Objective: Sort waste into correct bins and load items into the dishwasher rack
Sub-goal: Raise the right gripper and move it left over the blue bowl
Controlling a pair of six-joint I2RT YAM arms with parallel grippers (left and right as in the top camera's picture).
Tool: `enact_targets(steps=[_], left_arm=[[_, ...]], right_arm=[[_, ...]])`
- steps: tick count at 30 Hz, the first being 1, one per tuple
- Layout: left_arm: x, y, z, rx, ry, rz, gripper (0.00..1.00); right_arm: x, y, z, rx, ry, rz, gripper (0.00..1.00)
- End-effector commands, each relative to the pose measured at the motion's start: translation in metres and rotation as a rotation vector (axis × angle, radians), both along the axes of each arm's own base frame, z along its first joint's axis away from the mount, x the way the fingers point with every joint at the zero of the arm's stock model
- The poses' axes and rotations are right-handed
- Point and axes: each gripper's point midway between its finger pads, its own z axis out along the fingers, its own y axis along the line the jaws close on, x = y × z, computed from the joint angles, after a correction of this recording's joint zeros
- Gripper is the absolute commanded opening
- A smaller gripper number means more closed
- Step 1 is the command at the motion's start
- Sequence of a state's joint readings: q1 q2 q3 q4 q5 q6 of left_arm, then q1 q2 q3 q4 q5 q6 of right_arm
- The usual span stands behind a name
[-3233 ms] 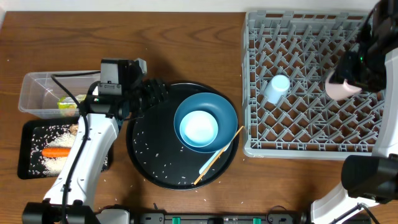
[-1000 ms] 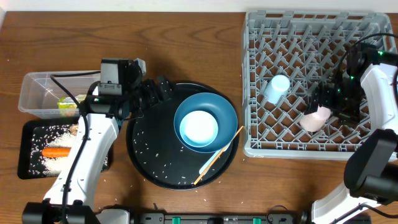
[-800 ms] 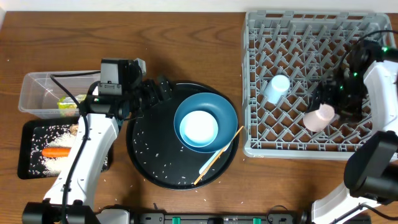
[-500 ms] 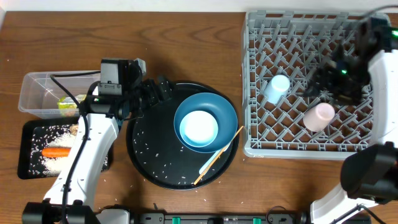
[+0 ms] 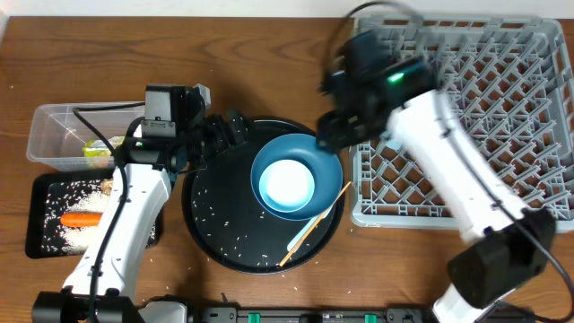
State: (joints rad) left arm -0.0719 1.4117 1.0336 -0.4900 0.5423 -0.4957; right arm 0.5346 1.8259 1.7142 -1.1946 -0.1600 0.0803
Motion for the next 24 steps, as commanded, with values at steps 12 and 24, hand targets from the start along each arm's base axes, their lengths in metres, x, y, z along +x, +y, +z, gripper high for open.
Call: enact_targets(steps=[12,24], left_arm=[[0.001,0.004,-0.001,0.016,-0.008,0.004,0.98],[0.001,0.004,-0.001,0.016,-0.008,0.004,0.98]], right_arm=[[-0.029,0.021,-0.086,-0.105,-0.008,-0.014,0.6],[-0.035,0.042,-0.103,-0.029,-0.018,-0.044,0.45]])
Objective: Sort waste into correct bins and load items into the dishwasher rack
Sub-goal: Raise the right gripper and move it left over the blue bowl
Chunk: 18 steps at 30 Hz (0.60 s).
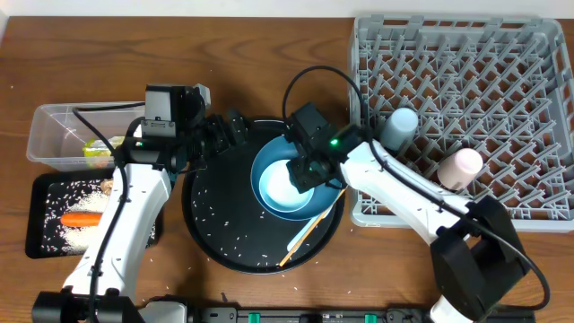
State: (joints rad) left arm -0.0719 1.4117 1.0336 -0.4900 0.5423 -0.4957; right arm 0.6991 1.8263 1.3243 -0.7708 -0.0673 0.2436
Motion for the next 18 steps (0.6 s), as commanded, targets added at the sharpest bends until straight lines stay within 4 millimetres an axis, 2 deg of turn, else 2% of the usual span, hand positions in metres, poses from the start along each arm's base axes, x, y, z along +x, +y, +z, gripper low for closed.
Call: enact_targets(steps=[1,5,9,10,11,17,18], left_arm=[[0.001,0.004,-0.001,0.016,-0.008,0.004,0.98],[0.001,0.004,-0.001,0.016,-0.008,0.004,0.98],[0.001,0.004,-0.001,0.016,-0.008,0.004,0.98],[0.001,0.004,-0.001,0.016,-0.008,0.004,0.98],[0.001,0.004,-0.001,0.016,-0.008,0.004,0.98],[0.001,0.004,-0.001,0.016,-0.008,0.004,0.98],[0.001,0.004,-0.001,0.016,-0.008,0.004,0.98]], right_arm=[[-0.003,0.0,-0.007,-0.005,0.014,-0.041,0.43],[-0.003,0.0,-0.014,0.001,0.005,-0.051,0.47],[-0.003,0.0,-0.024,0.013,-0.006,-0.052,0.75],[-0.003,0.001,-0.025,0.024,-0.005,-0.05,0.91],[-0.003,0.004,-0.026,0.039,-0.003,-0.045,0.99],[-0.005,0.01,-0.025,0.072,0.006,-0.035,0.99],[-0.005,0.009,-0.026,0.07,0.007,-0.035,0.94]])
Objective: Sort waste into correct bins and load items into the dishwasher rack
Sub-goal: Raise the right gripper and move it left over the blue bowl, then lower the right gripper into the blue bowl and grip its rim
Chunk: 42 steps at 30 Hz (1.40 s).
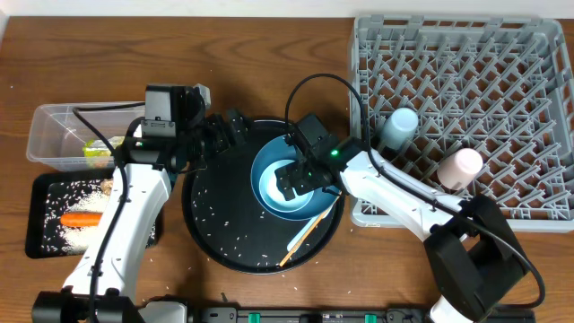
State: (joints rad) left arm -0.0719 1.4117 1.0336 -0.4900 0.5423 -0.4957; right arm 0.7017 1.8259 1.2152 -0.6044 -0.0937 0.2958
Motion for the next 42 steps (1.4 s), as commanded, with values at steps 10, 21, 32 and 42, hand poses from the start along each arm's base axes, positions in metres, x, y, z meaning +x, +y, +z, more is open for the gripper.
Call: enact_targets(steps=[10,21,32,42], left_arm=[[0.0014,0.0039,-0.0007,0.016,-0.008,0.004,0.98],[0.0015,0.004,-0.0007,0.016,-0.008,0.004,0.98],[0.0015,0.004,-0.0007,0.016,-0.008,0.004,0.98],[0.0014,0.0039,-0.0007,0.016,-0.008,0.004,0.98]], right_arm=[[-0.0059,-0.0055,-0.0109,-0.029,0.015,-0.006,0.52],[-0.0042,-0.0049,-0.0117,-0.025,0.004,-0.006,0.09],[-0.0029,-0.0037,-0.0111,-0.02,-0.002,-0.004,0.01],[-0.0033,-0.0037,-0.011,-0.02,0.0,-0.004,0.12]])
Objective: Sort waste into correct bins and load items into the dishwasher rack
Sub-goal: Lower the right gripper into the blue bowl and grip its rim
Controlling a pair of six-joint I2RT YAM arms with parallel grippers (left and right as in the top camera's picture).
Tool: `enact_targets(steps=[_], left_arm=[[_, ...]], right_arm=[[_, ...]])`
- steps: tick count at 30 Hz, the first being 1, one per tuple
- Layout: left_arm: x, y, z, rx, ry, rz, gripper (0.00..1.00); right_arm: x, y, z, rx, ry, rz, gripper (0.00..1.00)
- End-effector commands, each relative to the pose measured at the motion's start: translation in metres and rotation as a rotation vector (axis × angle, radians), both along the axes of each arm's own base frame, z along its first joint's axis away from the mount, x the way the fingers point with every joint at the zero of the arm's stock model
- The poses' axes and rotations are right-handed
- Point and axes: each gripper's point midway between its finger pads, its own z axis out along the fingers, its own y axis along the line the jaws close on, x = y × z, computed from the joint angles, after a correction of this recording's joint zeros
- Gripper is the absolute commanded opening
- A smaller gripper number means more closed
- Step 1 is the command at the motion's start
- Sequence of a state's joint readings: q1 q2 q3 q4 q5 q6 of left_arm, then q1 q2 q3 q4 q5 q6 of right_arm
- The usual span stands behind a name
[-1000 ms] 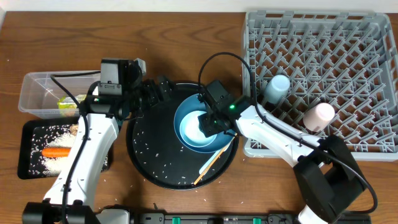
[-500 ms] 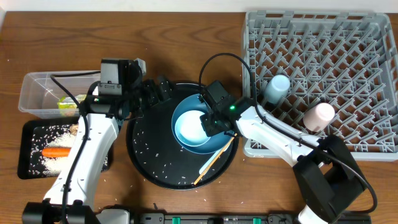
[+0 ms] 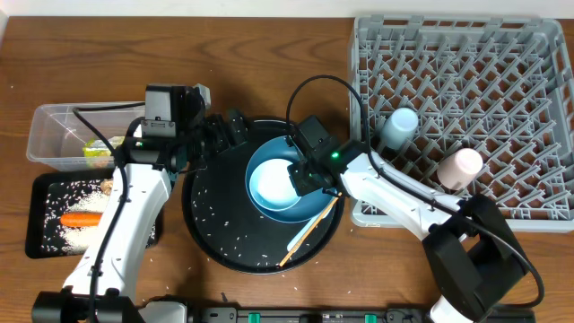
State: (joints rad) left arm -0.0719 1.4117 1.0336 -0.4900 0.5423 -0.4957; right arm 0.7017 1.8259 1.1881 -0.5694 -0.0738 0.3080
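A blue bowl with a pale inside sits on a round black plate strewn with rice grains. My right gripper is down at the bowl's right rim, and its fingers look shut on that rim. A wooden chopstick lies on the plate's right side, just past the bowl. My left gripper rests at the plate's back-left edge; whether its fingers are open or shut is not clear. The grey dishwasher rack on the right holds a light blue cup and a pink cup.
A clear plastic bin with a bit of green and yellow waste stands at the far left. In front of it a black tray holds rice and a carrot. The right arm's cable loops above the bowl.
My right gripper has gone from inside the bowl to its right rim. The bowl now sits a little further left on the plate. The left arm has not moved.
My right arm was blurred by the rack's left edge, away from the bowl. Then its gripper was over the bowl's back rim, with both cups showing in the rack. Then it was inside the bowl, and now it is at the right rim with the bowl shifted left.
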Motion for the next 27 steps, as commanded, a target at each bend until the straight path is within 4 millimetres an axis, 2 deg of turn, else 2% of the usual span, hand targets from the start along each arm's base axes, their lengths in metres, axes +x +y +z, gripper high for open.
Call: enact_targets(steps=[1,5,27], left_arm=[[0.0014,0.0039,-0.0007,0.016,-0.008,0.004,0.98],[0.0014,0.0039,-0.0007,0.016,-0.008,0.004,0.98],[0.0014,0.0039,-0.0007,0.016,-0.008,0.004,0.98]], right_arm=[[-0.0061,-0.0011,-0.0057,-0.016,0.018,0.015,0.18],[-0.0082,0.0002,-0.006,-0.017,0.023,0.011,0.24],[-0.0066,-0.0029,-0.0093,-0.031,0.011,0.005,0.23]])
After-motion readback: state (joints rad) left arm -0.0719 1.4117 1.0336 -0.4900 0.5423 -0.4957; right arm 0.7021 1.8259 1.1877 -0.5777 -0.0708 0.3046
